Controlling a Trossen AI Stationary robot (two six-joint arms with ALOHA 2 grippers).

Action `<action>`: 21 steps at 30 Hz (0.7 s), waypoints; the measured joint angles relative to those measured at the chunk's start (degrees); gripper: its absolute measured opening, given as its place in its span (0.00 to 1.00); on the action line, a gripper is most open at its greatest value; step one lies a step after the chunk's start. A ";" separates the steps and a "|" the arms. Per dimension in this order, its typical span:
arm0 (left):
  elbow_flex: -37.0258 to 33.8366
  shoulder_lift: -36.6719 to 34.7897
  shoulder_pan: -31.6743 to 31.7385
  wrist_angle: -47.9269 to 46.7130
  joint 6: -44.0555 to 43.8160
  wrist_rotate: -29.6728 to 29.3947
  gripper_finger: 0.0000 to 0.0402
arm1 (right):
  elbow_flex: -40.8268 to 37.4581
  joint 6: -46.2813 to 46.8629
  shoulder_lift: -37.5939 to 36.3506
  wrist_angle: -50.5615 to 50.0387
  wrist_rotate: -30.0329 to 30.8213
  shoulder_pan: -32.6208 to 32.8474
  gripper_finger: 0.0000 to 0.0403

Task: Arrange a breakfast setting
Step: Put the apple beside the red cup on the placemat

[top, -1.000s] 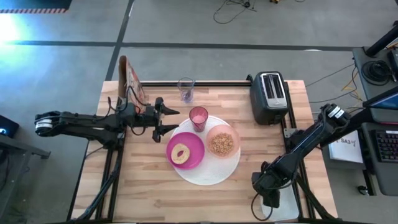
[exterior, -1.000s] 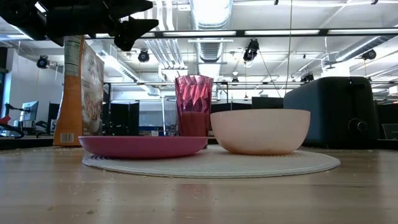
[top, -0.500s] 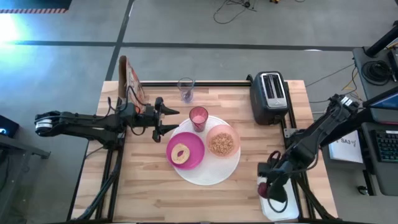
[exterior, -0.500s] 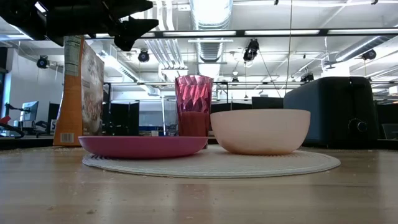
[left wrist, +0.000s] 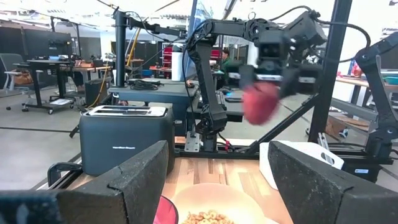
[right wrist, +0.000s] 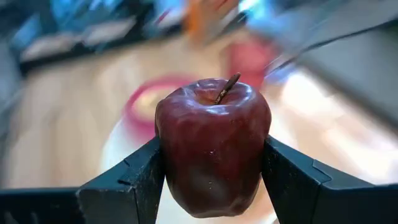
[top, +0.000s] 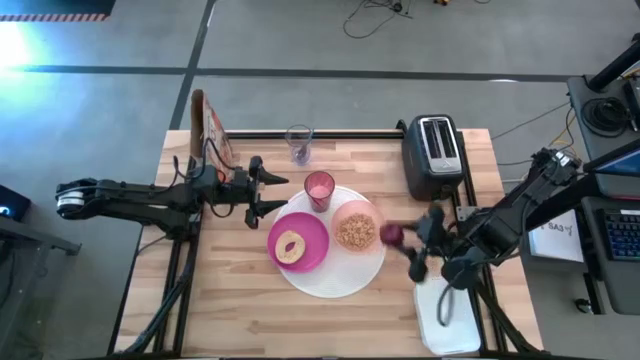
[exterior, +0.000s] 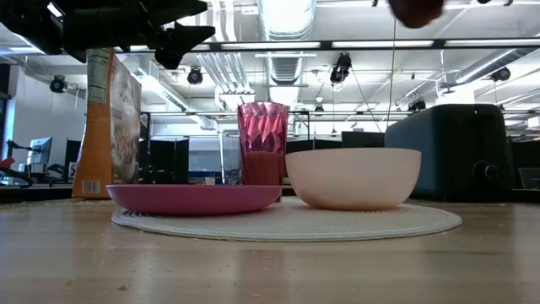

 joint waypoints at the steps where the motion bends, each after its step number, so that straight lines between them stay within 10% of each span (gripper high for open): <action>1: 0.00 0.00 -0.01 0.00 0.00 0.00 0.65 | -0.11 1.23 0.06 0.06 3.60 -0.64 0.54; 21: 0.00 0.00 -0.01 0.00 0.01 0.01 0.65 | -11.79 -8.78 0.06 13.20 3.29 -30.11 0.54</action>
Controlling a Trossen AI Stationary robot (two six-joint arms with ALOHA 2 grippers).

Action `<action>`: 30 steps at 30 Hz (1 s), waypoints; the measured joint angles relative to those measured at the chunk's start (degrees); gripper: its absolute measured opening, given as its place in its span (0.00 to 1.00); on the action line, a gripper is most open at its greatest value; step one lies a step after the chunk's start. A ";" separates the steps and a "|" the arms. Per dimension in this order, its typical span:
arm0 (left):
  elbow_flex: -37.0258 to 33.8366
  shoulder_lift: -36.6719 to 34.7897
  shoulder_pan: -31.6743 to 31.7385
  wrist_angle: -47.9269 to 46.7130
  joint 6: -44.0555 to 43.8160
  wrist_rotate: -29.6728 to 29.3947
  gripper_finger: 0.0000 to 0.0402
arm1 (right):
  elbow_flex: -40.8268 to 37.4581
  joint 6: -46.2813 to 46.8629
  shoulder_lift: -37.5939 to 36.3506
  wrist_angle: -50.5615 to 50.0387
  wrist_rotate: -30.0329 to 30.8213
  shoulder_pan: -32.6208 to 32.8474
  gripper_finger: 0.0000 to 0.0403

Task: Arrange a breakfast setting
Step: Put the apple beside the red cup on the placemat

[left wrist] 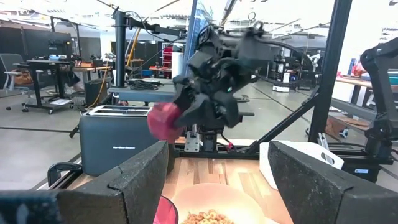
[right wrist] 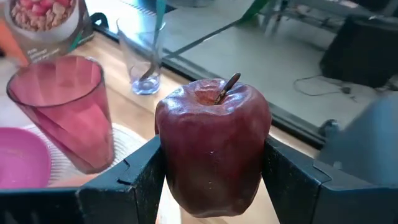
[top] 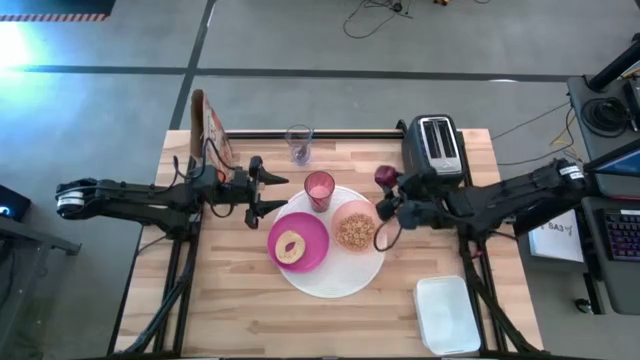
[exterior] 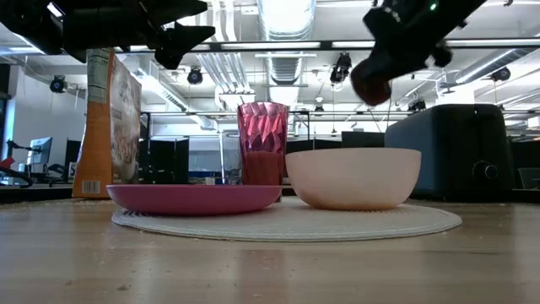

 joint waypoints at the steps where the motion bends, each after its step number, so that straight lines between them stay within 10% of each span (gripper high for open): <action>1: 0.00 0.00 0.01 0.00 -0.01 0.01 0.65 | -1.20 -2.39 0.00 3.32 -1.95 -1.27 0.54; 18: 0.00 0.00 0.00 -0.02 1.17 0.01 0.65 | -21.05 -28.91 1.27 53.60 -37.09 -21.43 0.54; 30: 0.00 -0.02 -0.01 0.00 1.54 0.01 0.65 | -23.72 -37.41 5.86 65.80 -56.88 -25.95 0.54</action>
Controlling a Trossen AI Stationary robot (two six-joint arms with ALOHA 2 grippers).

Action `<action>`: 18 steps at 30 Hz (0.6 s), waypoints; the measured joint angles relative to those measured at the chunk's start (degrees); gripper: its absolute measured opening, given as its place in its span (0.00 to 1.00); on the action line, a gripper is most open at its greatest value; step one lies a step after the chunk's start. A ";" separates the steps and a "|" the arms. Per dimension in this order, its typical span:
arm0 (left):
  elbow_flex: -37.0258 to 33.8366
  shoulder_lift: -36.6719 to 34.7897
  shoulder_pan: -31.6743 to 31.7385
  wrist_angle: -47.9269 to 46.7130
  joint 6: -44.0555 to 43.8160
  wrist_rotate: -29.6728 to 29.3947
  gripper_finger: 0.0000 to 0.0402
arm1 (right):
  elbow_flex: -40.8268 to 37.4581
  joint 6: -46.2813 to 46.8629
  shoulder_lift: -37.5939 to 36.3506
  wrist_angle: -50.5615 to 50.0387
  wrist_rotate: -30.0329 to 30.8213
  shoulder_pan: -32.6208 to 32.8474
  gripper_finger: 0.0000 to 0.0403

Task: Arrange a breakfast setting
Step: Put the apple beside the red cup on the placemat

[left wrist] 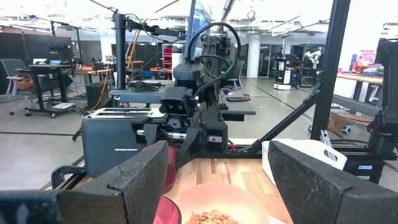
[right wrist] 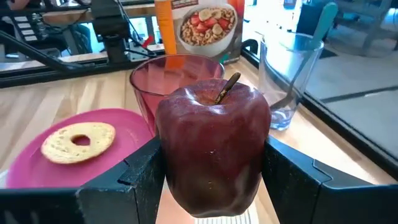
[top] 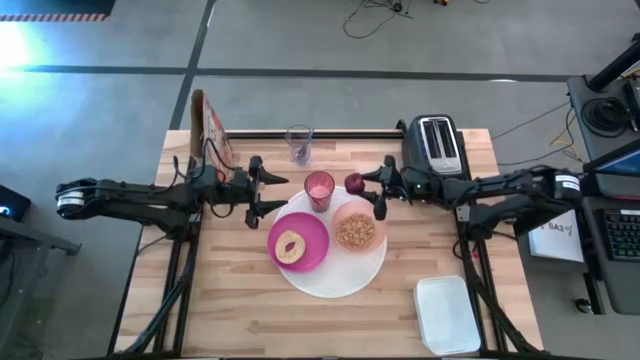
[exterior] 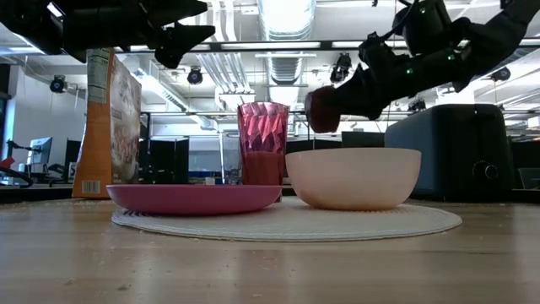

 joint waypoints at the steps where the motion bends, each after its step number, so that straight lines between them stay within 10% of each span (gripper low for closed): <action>1: 0.00 0.00 0.00 -0.02 0.00 0.00 0.65 | 0.00 -0.68 0.76 1.00 0.01 -0.11 0.54; 18: 0.00 0.00 0.06 -0.02 0.00 0.00 0.65 | 3.74 3.70 12.86 3.89 -0.03 -4.14 0.54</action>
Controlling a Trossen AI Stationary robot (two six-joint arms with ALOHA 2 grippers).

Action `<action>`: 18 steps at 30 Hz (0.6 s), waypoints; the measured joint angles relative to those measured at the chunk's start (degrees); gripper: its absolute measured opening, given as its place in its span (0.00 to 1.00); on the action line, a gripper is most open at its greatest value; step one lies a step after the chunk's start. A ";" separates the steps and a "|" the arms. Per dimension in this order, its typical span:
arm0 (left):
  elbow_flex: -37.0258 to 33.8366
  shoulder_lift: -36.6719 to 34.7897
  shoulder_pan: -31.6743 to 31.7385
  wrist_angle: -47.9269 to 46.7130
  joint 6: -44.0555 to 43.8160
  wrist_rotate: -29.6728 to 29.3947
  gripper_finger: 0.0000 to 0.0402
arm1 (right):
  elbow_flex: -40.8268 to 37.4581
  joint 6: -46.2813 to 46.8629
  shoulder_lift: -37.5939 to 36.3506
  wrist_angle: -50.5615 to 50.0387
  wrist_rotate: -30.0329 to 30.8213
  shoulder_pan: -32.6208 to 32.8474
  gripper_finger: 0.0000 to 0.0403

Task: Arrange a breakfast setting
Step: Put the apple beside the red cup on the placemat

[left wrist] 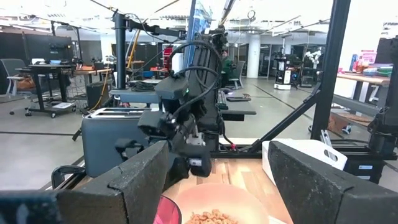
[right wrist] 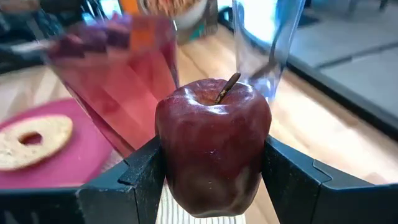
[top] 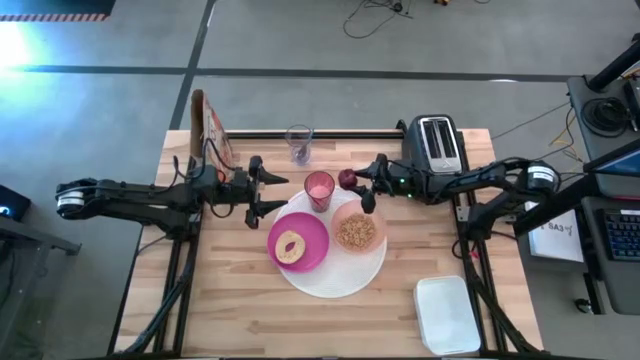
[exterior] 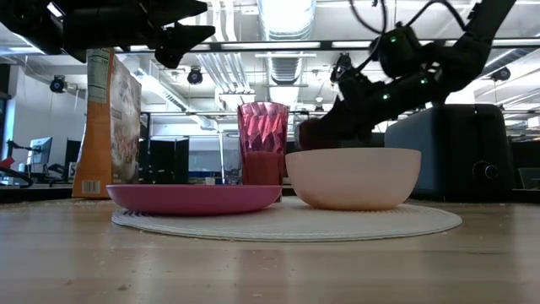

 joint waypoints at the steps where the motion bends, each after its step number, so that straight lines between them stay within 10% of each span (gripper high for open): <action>1: 0.00 0.00 0.00 0.00 0.00 0.00 0.65 | 0.91 0.18 0.54 -1.86 -0.04 -0.07 0.54; 18: 0.00 0.00 0.03 -0.02 1.46 0.00 0.65 | 11.45 0.68 3.69 -26.37 -0.11 -0.06 0.54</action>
